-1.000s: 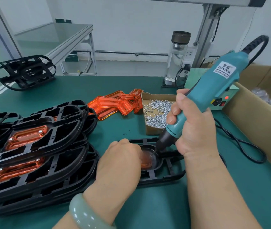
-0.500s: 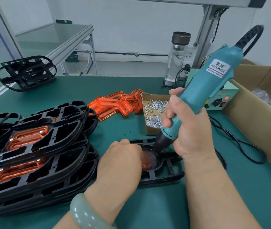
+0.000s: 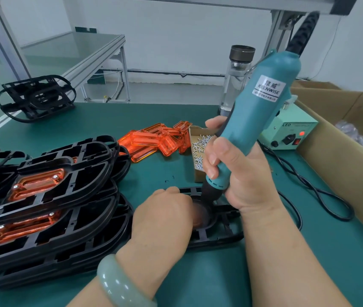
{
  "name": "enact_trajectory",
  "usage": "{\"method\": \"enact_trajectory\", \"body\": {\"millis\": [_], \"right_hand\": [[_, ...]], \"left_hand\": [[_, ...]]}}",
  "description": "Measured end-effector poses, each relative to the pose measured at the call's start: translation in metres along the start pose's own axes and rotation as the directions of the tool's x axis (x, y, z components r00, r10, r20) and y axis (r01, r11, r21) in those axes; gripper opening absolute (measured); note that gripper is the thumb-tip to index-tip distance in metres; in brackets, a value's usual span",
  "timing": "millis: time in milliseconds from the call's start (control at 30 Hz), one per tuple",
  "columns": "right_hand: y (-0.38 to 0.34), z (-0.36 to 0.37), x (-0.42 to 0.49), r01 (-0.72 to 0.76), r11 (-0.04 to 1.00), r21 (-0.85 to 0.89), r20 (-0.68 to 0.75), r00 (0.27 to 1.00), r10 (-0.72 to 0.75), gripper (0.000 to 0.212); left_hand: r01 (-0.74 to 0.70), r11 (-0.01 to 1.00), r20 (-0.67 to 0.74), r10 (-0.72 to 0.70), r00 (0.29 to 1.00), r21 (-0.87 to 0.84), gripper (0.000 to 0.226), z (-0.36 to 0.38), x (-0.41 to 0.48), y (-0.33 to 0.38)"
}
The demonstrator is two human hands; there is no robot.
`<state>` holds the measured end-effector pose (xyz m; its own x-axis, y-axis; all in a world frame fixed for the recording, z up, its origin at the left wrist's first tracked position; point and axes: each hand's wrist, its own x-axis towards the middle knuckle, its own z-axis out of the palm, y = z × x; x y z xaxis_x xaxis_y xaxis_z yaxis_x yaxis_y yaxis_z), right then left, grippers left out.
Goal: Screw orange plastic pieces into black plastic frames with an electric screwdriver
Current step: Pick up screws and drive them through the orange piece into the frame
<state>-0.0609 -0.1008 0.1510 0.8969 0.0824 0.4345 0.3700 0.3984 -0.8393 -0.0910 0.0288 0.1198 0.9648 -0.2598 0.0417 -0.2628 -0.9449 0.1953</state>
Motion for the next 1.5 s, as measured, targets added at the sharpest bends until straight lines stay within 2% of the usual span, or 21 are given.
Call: {"method": "enact_trajectory", "body": {"millis": [167,267,400,600,733,900,1000,1100,1267,1500], "right_hand": [[0.003,-0.001,0.002,0.0,0.999,0.046,-0.039,0.999,0.002,0.022],[0.003,-0.002,0.001,-0.001,0.999,0.055,-0.054,0.999,0.004,0.01],[0.004,-0.002,0.001,-0.011,0.999,0.045,-0.094,0.995,0.015,0.017],[0.002,-0.001,-0.001,-0.003,1.0,0.0,-0.032,0.999,0.003,0.028],[0.002,0.0,0.0,-0.01,1.0,0.024,-0.064,0.998,0.011,0.019],[0.004,0.004,0.003,-0.023,1.0,-0.013,-0.152,0.988,0.021,0.029],[0.004,0.006,0.005,-0.03,0.999,-0.04,-0.197,0.98,0.022,0.025],[0.004,0.003,0.003,-0.019,0.999,-0.026,-0.207,0.978,0.014,0.013],[0.003,0.001,-0.001,0.015,1.0,0.002,-0.179,0.984,-0.014,0.019],[0.004,0.011,0.0,0.031,0.989,-0.146,-0.183,0.981,-0.058,0.01]], "left_hand": [[0.004,1.0,0.01,-0.004,1.0,0.01,0.02,0.0,0.001,0.0],[0.002,1.0,0.007,-0.003,1.0,0.009,0.019,0.0,0.001,0.0],[0.005,1.0,0.0,-0.005,1.0,-0.003,0.021,0.002,0.001,-0.001],[0.002,1.0,0.003,-0.002,1.0,-0.006,0.022,0.001,0.001,-0.002],[-0.001,1.0,0.013,0.001,1.0,-0.002,0.022,0.001,0.002,-0.002],[-0.008,1.0,0.016,0.008,1.0,0.025,0.022,0.001,0.002,-0.001],[-0.007,0.999,0.021,0.007,1.0,0.031,0.022,0.001,0.002,-0.001],[-0.003,0.999,0.03,0.002,1.0,0.036,0.022,0.0,0.003,0.0],[-0.005,0.999,0.028,0.004,1.0,0.033,0.022,0.001,0.003,-0.001],[-0.001,0.999,0.018,0.0,1.0,0.041,0.022,0.002,0.002,-0.001]]}}
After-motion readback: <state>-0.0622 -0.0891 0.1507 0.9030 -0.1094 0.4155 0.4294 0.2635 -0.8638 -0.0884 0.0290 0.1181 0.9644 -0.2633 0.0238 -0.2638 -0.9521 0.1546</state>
